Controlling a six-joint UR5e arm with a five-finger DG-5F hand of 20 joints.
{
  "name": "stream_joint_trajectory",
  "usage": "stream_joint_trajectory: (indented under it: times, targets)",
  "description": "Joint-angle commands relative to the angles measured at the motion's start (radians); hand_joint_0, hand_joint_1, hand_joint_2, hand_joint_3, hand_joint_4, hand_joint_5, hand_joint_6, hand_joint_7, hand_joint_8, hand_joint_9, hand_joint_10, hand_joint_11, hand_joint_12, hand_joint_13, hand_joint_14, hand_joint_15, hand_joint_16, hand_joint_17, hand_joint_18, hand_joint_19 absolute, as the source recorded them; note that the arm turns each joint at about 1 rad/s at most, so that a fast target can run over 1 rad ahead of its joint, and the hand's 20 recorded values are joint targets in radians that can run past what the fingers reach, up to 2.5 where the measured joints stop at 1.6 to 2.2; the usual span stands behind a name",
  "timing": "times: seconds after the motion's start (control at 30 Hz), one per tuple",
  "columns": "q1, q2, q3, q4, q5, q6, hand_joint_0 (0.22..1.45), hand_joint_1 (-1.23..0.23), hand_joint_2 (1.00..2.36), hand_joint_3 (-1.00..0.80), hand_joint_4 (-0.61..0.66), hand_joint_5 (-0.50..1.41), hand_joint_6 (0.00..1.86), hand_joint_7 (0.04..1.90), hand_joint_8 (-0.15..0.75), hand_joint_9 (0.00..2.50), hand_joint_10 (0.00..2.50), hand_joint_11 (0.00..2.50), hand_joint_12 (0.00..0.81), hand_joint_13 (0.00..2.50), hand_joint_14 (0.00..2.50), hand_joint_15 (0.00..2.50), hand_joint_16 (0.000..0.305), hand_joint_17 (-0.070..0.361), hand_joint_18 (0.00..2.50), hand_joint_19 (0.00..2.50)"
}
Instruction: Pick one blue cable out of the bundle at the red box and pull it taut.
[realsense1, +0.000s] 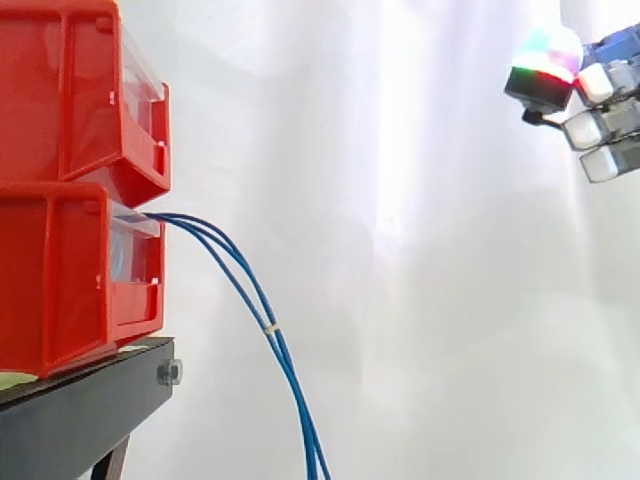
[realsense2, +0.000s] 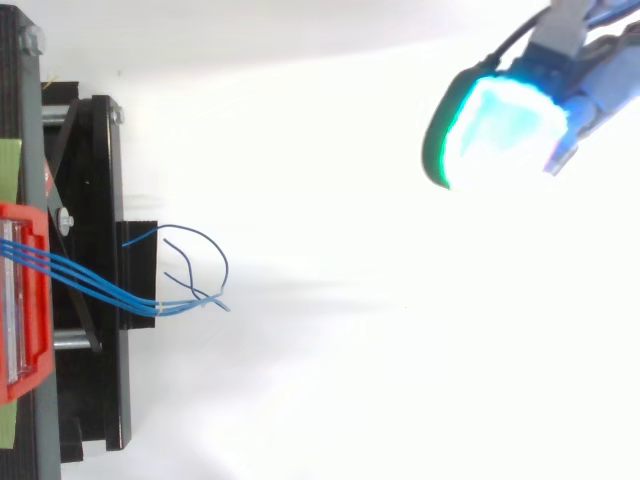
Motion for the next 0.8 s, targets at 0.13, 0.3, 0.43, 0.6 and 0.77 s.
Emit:
stream_joint_trajectory:
  times: [0.13, 0.3, 0.43, 0.6, 0.77]
  targets:
    - [0.025, -0.024, 0.0, 0.026, 0.03, -0.007, 0.52, -0.74, 1.0, -0.5, 0.34, -0.15, 0.5, 0.75, 0.304, 0.72, 0.01, 0.29, 0.325, 0.57, 0.01, 0.27, 0.052, 0.118, 0.37, 0.36]
    - [0.026, -0.022, 0.0, 0.024, 0.071, -0.006, 0.52, -0.74, 1.0, -0.5, 0.34, -0.15, 0.5, 0.75, 0.306, 0.74, 0.01, 0.29, 0.324, 0.57, 0.01, 0.27, 0.052, 0.117, 0.37, 0.35]
    - [0.026, -0.033, 0.0, 0.015, 0.079, -0.015, 0.52, -0.73, 1.0, -0.5, 0.34, -0.15, 0.5, 0.75, 0.307, 0.74, 0.01, 0.29, 0.324, 0.57, 0.01, 0.27, 0.052, 0.117, 0.37, 0.35]
    - [0.026, -0.071, 0.0, 0.018, 0.077, -0.023, 0.52, -0.73, 1.0, -0.5, 0.35, -0.15, 0.5, 0.75, 0.305, 0.75, 0.01, 0.3, 0.325, 0.57, 0.01, 0.26, 0.052, 0.117, 0.37, 0.35]
    - [0.026, -0.117, 0.0, 0.066, 0.074, -0.02, 0.52, -0.73, 1.0, -0.5, 0.35, -0.15, 0.5, 0.75, 0.307, 0.75, 0.01, 0.29, 0.325, 0.58, 0.01, 0.26, 0.052, 0.117, 0.37, 0.35]
